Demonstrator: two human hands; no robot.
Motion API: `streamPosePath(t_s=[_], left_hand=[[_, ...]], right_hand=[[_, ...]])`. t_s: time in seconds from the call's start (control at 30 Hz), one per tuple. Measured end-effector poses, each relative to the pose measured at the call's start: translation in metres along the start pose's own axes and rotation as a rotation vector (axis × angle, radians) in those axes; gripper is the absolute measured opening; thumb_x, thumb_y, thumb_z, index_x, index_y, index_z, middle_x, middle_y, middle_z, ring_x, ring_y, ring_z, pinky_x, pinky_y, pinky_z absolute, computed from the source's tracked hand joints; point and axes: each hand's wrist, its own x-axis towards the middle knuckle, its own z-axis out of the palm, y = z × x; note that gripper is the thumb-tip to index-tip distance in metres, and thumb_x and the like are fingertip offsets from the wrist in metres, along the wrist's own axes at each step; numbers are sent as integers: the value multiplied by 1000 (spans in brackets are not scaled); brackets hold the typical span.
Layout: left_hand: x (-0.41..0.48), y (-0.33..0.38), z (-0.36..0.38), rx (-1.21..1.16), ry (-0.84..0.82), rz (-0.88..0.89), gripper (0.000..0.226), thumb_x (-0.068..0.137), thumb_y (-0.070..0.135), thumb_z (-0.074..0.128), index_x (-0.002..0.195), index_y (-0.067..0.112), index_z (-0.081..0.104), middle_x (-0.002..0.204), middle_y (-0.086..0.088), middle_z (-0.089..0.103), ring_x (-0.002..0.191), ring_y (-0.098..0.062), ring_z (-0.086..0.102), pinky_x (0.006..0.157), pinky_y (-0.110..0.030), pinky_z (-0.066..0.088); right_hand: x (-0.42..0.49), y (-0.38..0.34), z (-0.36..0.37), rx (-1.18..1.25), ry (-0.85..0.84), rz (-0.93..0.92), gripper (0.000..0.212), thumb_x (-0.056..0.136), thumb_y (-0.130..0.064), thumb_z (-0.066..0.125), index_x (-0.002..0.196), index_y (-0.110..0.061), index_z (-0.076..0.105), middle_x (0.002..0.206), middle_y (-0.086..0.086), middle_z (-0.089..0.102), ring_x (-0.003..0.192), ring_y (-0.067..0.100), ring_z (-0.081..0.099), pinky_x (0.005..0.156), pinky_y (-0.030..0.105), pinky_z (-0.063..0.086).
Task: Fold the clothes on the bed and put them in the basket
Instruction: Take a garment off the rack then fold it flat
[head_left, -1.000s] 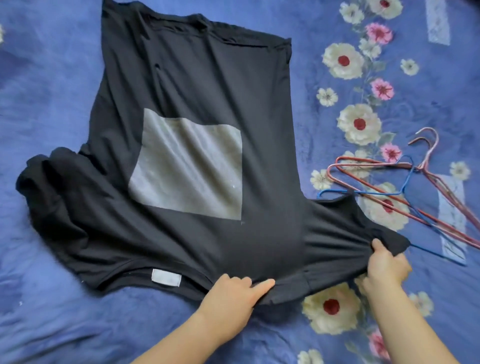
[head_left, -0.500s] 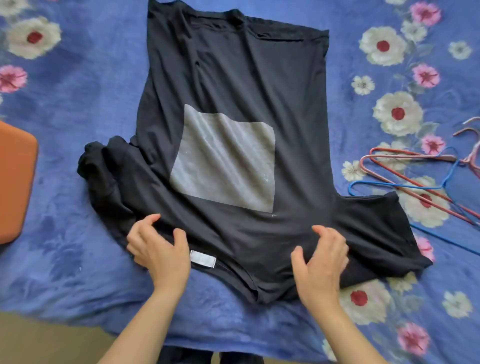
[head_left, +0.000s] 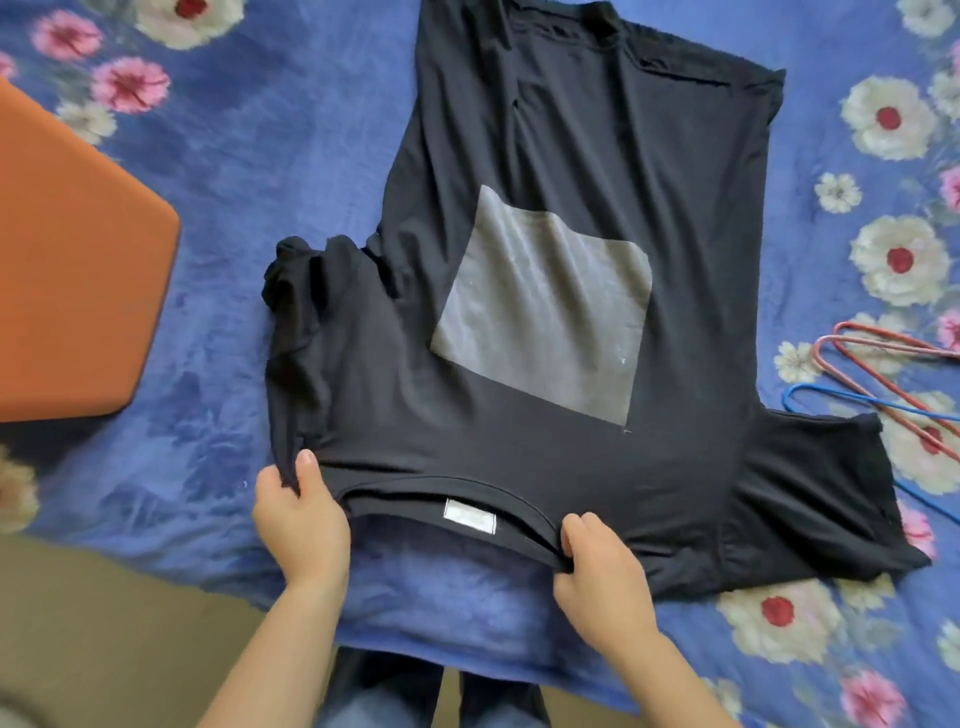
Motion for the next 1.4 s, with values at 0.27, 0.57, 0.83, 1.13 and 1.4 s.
streamPosePath(t_s=[0.27,0.57,0.83,1.13,1.4], left_hand=[[17,-35,-24,85,-392,-301,34,69,29,63,62,5,40,57,-9,40,62,-24,39,62,-50,43],[135,63,5,-525,-548,-372,28,82,33,66,97,10,73,98,-1,75,97,-15,68,89,-30,51],[176,102,-12,-618,-125,85,16,100,21,51,104,21,67,105,12,70,98,2,62,90,-18,46],[181,20,-34,-605,-66,-411,36,97,46,49,118,21,64,91,3,65,80,-13,61,69,-27,47],[117,7,-52,-850,-253,-789,56,97,50,41,137,10,46,128,-11,54,125,-24,50,108,-37,33]], right_hand=[[29,-19,-35,-198,-578,46,21,76,-34,56,66,-24,42,70,-7,48,74,21,50,56,29,35],[114,-139,-63,356,-68,-55,10,88,-29,59,97,-26,57,85,-9,60,78,13,56,72,29,45],[158,-178,-46,254,-5,-114,64,94,-32,52,152,-39,24,110,-7,42,108,15,42,91,32,42],[164,-186,-33,82,16,-118,67,94,-38,54,152,-40,21,111,-4,36,107,20,40,94,36,43],[98,-168,-23,23,303,-532,18,81,-14,55,99,-9,57,90,6,51,80,28,50,70,40,46]])
